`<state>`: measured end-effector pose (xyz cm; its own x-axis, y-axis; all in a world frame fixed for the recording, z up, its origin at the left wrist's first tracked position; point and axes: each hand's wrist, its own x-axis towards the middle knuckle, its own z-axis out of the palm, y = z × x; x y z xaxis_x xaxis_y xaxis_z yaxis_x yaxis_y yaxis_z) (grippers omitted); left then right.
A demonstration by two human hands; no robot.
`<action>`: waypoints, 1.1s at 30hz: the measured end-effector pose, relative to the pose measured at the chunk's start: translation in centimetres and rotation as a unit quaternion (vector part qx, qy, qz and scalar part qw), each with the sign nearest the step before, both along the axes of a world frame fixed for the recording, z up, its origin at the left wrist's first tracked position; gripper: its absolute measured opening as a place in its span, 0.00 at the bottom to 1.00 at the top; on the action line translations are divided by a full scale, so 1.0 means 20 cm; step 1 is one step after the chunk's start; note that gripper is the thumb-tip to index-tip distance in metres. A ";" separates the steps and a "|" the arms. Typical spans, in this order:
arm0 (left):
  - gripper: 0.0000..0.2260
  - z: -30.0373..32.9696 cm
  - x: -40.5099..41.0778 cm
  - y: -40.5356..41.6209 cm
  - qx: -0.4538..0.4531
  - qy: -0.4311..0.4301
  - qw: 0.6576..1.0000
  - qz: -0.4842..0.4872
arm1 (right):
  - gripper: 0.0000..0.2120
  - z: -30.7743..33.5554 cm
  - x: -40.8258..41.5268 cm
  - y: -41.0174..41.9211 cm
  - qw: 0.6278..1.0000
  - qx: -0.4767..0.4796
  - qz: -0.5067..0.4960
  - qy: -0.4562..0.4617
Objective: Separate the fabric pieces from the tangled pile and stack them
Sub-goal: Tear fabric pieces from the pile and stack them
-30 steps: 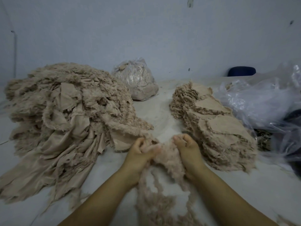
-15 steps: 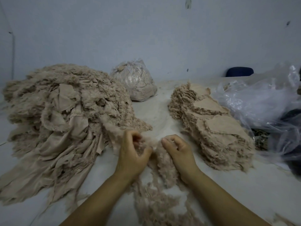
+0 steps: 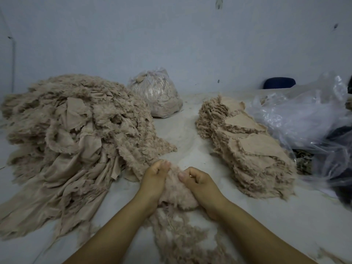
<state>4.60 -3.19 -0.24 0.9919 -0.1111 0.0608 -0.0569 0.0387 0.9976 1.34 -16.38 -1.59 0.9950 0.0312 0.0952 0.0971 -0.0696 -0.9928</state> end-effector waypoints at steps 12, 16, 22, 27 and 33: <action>0.08 0.07 0.06 0.10 -0.158 0.068 0.985 0.005 | 0.25 0.05 -0.01 -0.06 0.996 -0.016 0.066 0.061; 0.09 0.08 0.02 0.04 -0.128 0.032 0.990 -0.047 | 0.27 0.01 -0.01 -0.01 0.983 0.133 0.113 0.061; 0.10 0.07 0.02 0.05 -0.049 -0.051 0.997 0.024 | 0.13 0.04 -0.02 -0.04 0.987 0.122 0.049 0.094; 0.10 0.13 0.08 0.07 0.082 -0.195 0.977 -0.006 | 0.09 0.08 0.03 -0.09 0.992 0.046 -0.099 -0.058; 0.17 0.12 0.18 0.15 0.327 -0.258 0.908 -0.044 | 0.19 0.02 0.06 -0.20 0.932 -0.261 -0.203 -0.147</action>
<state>8.27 -0.12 2.17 0.8355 -0.3685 0.4075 -0.5488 -0.5257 0.6500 2.44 -20.47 -1.25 0.8679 -0.2238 0.4435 0.2203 -0.6268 -0.7474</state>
